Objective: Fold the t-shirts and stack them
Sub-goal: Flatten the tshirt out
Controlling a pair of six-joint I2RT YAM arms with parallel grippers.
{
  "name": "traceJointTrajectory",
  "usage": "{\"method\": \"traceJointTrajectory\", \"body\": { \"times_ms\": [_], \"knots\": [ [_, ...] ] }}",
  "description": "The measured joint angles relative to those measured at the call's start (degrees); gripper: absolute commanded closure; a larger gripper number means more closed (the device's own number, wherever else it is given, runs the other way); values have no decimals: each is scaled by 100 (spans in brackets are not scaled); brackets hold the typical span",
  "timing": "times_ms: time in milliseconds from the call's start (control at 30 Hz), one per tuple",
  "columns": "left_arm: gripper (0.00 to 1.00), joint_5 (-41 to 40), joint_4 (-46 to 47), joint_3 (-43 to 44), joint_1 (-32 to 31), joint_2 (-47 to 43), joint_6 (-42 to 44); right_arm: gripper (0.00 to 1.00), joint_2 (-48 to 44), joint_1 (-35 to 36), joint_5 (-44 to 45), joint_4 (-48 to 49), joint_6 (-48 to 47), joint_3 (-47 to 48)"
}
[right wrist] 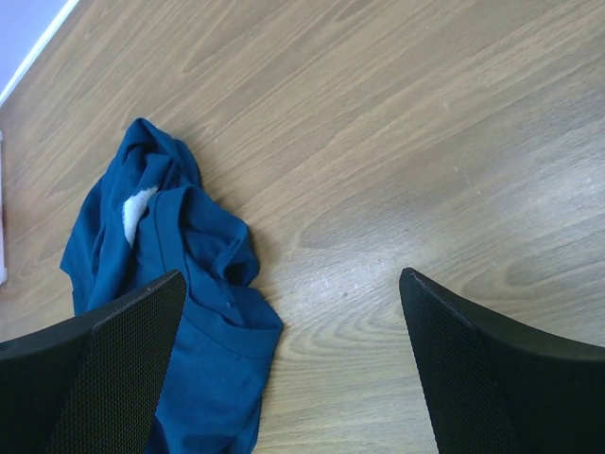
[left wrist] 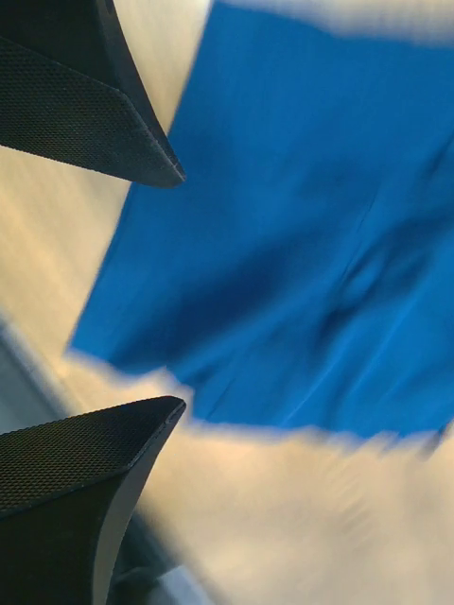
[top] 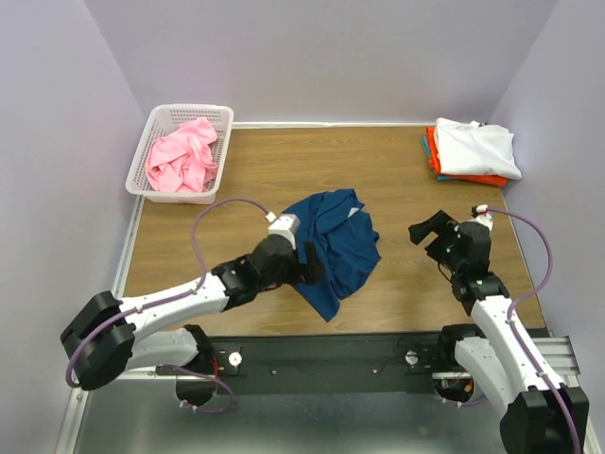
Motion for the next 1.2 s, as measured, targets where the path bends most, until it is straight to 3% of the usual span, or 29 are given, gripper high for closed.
{"method": "traceJointTrajectory", "body": {
  "times_ms": [167,467,600,700,733,800,833,900,1200],
  "knots": [
    [2,-7,22,26,-1353,125,-380,0,98,0,-46,0,2,0],
    [7,-186,-184,590,-2181,1386,-890,0,103,0,-164,4,7,0],
    [20,-599,-684,1285,-2258,2197,-1141,0,103,0,-210,4,9,0],
    [41,-826,-988,1513,-2253,2557,-1287,0,103,0,-238,4,9,0],
    [53,-855,-1038,1530,-2253,2643,-1320,0,103,0,-240,4,9,0],
    [65,-953,-1139,1591,-2258,2721,-1390,0,103,0,-243,4,9,0],
    [83,-973,-1163,1598,-2258,2745,-1392,0,105,0,-243,4,9,0],
    [100,-1038,-1217,1598,-2258,2776,-1480,0,120,0,-243,7,9,0],
    [100,-1683,-2260,1587,-2214,2496,-1906,0,273,0,-310,11,-20,0]
  ]
}}
